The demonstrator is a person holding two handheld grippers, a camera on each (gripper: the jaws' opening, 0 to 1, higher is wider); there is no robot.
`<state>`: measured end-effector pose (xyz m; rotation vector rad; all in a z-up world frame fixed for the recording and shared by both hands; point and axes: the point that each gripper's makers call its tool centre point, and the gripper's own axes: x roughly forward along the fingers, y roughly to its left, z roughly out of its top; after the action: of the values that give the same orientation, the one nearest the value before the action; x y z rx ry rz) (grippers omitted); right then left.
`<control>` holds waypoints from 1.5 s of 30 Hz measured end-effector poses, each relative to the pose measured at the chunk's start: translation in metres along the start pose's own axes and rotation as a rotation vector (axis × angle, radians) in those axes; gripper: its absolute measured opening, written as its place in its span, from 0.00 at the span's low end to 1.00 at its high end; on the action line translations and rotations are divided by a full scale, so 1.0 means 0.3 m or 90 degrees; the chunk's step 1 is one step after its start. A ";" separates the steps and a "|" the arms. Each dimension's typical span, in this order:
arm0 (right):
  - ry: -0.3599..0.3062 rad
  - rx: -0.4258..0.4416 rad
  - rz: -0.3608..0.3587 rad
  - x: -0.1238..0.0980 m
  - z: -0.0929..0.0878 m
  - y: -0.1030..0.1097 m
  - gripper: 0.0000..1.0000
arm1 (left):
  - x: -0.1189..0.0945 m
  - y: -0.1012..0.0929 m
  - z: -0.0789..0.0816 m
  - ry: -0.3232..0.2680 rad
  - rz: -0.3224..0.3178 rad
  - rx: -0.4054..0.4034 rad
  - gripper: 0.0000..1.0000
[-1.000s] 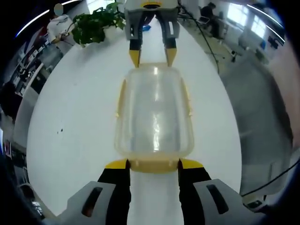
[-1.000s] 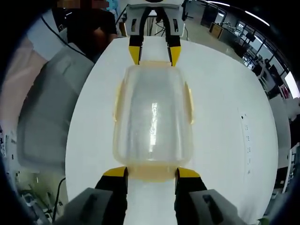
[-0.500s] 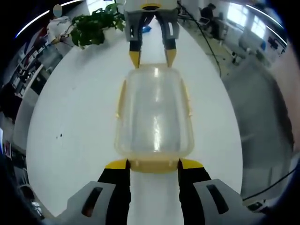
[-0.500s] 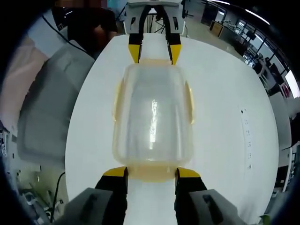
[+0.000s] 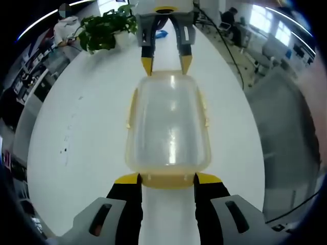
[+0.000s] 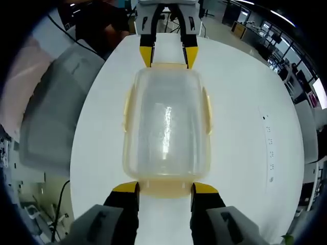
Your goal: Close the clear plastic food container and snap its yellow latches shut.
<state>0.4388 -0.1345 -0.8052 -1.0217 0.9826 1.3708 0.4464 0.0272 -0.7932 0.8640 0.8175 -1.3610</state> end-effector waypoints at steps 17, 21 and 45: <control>0.017 -0.012 0.008 0.016 -0.031 -0.014 0.37 | 0.028 0.001 0.011 -0.006 -0.001 -0.019 0.37; 0.021 -0.015 0.013 0.020 -0.036 -0.016 0.37 | 0.033 0.001 0.011 -0.008 -0.002 -0.024 0.37; 0.032 -0.021 0.013 0.055 -0.046 -0.043 0.37 | 0.069 0.018 -0.011 -0.004 -0.004 -0.034 0.37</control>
<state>0.4520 -0.1426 -0.8250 -1.0776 1.0141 1.3878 0.4528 0.0206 -0.8126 0.8150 0.8495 -1.3410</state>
